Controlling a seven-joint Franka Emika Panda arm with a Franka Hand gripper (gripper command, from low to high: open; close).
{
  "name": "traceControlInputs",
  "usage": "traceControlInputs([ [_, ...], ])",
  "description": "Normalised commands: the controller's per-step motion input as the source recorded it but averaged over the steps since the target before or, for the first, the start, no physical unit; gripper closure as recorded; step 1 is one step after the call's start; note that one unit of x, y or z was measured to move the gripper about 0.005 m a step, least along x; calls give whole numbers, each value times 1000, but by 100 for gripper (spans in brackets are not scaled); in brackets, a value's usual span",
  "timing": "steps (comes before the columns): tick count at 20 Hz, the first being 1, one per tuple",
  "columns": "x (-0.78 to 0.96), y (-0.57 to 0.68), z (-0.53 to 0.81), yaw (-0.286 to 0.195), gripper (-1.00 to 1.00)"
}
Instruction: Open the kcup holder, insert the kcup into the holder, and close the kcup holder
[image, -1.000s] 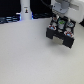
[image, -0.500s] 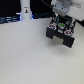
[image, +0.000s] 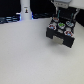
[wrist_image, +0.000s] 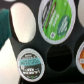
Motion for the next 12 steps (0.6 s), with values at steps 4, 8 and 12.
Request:
traceControlInputs([
  [4,620,-435,292,23,-100],
  [8,691,-424,248,10,-100],
  [12,810,-344,175,0,-100],
])
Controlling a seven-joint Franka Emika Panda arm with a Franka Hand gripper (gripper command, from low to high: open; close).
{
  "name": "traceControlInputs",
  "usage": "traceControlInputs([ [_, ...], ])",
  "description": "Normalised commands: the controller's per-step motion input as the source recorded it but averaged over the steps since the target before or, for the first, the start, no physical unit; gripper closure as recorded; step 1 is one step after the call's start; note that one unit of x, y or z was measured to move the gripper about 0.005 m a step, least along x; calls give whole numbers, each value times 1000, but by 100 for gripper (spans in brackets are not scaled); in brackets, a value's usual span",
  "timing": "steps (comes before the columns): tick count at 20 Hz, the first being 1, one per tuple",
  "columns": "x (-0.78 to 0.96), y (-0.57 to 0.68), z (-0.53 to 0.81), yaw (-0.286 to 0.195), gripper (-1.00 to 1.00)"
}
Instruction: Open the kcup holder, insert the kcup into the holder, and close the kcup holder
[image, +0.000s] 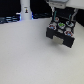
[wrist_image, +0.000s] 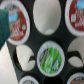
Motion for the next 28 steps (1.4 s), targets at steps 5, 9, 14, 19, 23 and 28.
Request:
traceControlInputs([
  [5,767,-321,38,15,-100],
  [9,703,-153,-63,35,-100],
  [14,694,43,-165,62,-100],
  [19,288,231,-222,196,-100],
  [23,50,201,-244,249,-100],
  [28,-184,204,-188,232,-100],
])
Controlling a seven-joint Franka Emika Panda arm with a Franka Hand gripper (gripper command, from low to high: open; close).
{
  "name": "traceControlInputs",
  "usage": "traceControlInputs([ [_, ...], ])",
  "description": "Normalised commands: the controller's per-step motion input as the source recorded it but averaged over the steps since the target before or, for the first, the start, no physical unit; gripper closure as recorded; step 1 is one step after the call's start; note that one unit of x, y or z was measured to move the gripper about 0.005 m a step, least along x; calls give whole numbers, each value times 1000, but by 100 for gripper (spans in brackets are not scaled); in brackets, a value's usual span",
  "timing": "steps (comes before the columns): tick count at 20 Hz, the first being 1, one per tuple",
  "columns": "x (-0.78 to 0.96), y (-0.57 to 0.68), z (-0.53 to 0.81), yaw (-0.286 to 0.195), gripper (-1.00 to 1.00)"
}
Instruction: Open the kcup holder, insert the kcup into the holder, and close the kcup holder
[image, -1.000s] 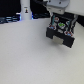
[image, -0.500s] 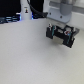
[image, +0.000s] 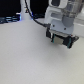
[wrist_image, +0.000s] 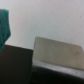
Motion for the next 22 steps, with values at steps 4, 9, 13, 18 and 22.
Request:
traceControlInputs([
  [4,-503,181,-57,215,-100],
  [9,-534,303,-2,159,-100],
  [13,-583,442,35,114,-100],
  [18,-630,455,39,112,-100],
  [22,-679,460,21,95,-100],
])
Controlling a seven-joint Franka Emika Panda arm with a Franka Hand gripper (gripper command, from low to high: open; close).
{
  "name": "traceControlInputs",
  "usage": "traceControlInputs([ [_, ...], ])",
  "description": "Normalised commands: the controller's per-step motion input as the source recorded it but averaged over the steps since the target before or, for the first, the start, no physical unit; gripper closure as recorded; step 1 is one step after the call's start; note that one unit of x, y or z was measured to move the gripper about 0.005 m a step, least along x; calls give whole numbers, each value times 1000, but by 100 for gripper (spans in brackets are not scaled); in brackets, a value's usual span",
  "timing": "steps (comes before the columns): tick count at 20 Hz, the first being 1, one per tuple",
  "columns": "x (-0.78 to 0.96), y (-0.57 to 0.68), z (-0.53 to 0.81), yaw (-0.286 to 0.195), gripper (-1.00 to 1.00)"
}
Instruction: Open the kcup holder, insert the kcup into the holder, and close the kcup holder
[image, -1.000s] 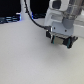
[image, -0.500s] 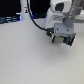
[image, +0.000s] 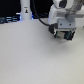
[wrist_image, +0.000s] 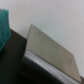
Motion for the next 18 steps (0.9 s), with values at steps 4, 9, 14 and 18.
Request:
traceControlInputs([
  [4,-724,419,-7,84,-100],
  [9,-726,400,-12,88,-100],
  [14,-675,387,6,97,-100],
  [18,-583,405,76,92,-100],
])
